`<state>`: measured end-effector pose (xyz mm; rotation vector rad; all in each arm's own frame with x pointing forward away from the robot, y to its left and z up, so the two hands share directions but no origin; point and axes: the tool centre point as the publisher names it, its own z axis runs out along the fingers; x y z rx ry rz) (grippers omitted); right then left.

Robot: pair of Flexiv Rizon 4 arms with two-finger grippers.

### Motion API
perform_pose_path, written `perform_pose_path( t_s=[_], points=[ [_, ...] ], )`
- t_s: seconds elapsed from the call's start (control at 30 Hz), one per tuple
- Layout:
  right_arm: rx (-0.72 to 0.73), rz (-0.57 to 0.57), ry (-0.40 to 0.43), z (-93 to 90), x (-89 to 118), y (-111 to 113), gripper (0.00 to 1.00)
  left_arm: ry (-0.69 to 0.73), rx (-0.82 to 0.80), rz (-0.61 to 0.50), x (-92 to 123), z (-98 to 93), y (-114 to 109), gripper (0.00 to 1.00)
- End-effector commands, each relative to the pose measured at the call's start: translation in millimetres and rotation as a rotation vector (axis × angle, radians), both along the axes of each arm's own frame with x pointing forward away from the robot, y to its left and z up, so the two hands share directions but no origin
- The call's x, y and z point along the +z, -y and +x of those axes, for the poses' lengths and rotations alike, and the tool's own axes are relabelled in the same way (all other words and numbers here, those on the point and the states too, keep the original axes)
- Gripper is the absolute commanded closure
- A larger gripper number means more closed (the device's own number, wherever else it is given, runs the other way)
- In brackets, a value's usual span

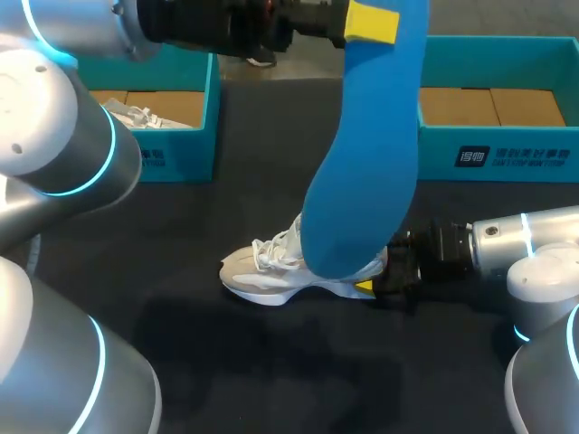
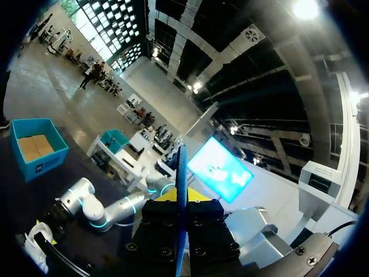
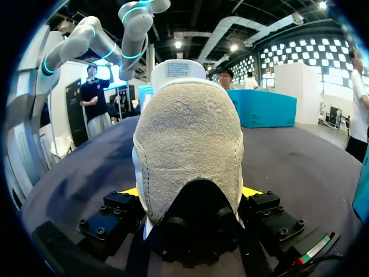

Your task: Take the shoe out of the shoebox, open the shoe tongue, remove and reinsert the insole, then place the shoe into the shoebox

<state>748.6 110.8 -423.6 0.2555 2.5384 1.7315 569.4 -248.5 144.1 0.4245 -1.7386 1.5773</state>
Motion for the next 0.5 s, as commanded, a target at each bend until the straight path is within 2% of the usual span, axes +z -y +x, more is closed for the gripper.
perform_pose_path(
  t_s=[0.03,0.5],
  points=[
    [-0.001,-0.004,0.0,-0.4,0,-1,1.0,0.003,-0.008,0.018,1,-0.7,-1,1.0],
    [-0.001,-0.004,0.0,-0.4,0,-1,1.0,0.007,-0.009,0.028,-18,-14.8,-4,1.0]
  ],
)
